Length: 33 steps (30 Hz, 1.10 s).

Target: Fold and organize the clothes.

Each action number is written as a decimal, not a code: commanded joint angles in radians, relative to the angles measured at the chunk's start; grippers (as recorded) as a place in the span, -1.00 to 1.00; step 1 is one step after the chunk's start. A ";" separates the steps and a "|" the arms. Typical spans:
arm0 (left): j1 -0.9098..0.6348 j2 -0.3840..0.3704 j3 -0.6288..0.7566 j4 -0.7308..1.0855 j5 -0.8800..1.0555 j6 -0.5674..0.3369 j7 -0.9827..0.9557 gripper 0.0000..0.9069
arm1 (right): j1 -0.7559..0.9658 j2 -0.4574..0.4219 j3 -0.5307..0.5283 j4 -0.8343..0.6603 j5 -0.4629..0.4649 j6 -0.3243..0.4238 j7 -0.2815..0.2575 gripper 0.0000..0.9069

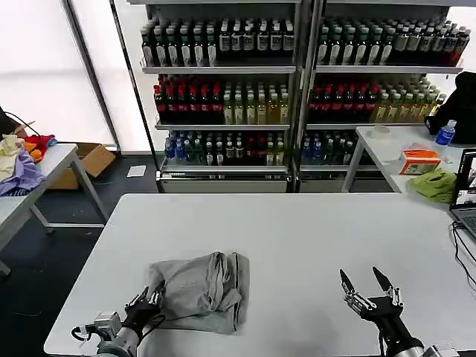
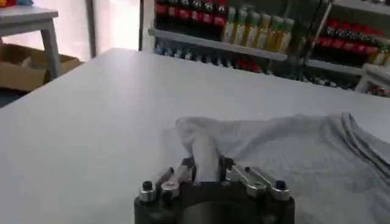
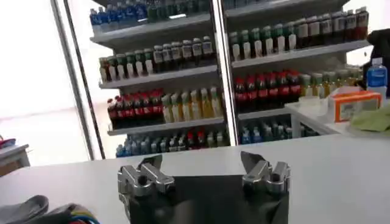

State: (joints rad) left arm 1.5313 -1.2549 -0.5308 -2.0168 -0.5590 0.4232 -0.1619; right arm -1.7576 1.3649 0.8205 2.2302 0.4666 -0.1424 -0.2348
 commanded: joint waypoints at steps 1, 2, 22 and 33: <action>-0.001 -0.019 -0.047 -0.049 -0.155 -0.005 -0.048 -0.98 | 0.004 -0.001 0.001 -0.002 0.003 0.000 0.001 1.00; -0.003 -0.018 -0.066 -0.054 -0.165 -0.005 -0.048 -0.98 | 0.004 -0.003 0.004 -0.002 0.005 0.000 0.000 1.00; 0.012 0.428 -0.634 0.015 -0.349 0.109 0.105 -0.98 | 0.026 -0.020 -0.005 -0.019 0.016 0.001 0.002 1.00; -0.081 0.335 -0.348 -0.136 -0.332 0.138 -0.022 -0.98 | 0.019 0.000 -0.020 -0.020 0.010 0.010 0.002 1.00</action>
State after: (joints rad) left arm 1.5180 -0.9215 -1.0297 -2.0571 -0.8661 0.5282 -0.1010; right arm -1.7370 1.3578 0.8083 2.2076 0.4789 -0.1338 -0.2320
